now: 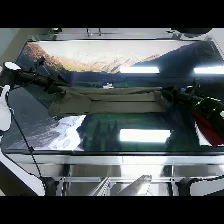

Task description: Fold the shirts.

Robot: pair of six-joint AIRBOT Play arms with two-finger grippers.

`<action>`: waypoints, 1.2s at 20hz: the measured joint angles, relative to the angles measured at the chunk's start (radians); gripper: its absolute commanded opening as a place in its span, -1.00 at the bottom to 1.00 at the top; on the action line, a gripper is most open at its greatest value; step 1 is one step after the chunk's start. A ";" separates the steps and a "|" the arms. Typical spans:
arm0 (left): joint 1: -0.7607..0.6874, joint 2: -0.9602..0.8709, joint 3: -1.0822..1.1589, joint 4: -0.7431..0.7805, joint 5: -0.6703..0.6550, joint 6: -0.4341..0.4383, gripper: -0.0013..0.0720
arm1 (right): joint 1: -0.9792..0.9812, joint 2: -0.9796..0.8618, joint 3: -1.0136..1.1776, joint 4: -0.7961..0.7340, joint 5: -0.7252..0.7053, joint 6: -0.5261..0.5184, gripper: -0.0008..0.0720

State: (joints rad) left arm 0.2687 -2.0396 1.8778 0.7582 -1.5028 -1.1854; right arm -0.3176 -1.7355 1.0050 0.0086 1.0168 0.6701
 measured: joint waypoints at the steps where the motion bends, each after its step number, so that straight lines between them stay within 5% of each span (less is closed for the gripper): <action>1: 0.001 -0.015 0.039 0.000 -0.026 -0.008 0.95 | -0.007 0.001 0.011 -0.011 -0.004 -0.009 0.23; 4: 0.008 -0.036 0.129 0.000 -0.083 -0.035 0.95 | -0.024 0.004 0.064 -0.113 -0.006 0.006 0.83; 5: 0.011 -0.035 0.145 -0.001 -0.096 -0.040 0.91 | -0.027 0.004 0.086 -0.163 -0.006 0.024 0.86; 6: 0.014 -0.031 0.150 -0.001 -0.101 -0.047 0.49 | -0.028 0.005 0.113 -0.222 -0.006 0.055 0.90; 7: 0.016 -0.023 0.146 -0.001 -0.105 -0.054 -0.36 | -0.027 0.005 0.138 -0.282 -0.006 0.089 0.91; 8: 0.018 -0.012 0.137 -0.001 -0.107 -0.056 -0.97 | -0.024 0.002 0.167 -0.351 -0.006 0.129 0.91; 12: 0.020 0.024 0.111 -0.001 -0.125 -0.064 -0.97 | -0.001 -0.050 0.300 -0.554 0.039 0.274 0.91; 18: 0.005 0.062 0.102 -0.001 -0.166 -0.080 -0.97 | 0.035 -0.215 0.488 -0.635 0.181 0.391 0.89; 21: -0.013 0.068 0.101 -0.001 -0.187 -0.083 -0.97 | 0.050 -0.270 0.531 -0.637 0.220 0.421 0.25; 24: -0.036 0.071 0.101 0.000 -0.198 -0.083 -0.97 | 0.067 -0.296 0.545 -0.658 0.238 0.430 -0.79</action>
State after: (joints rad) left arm 0.2325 -1.9686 1.9789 0.7578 -1.7008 -1.2686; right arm -0.2508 -2.0315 1.5501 -0.6498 1.2545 1.1000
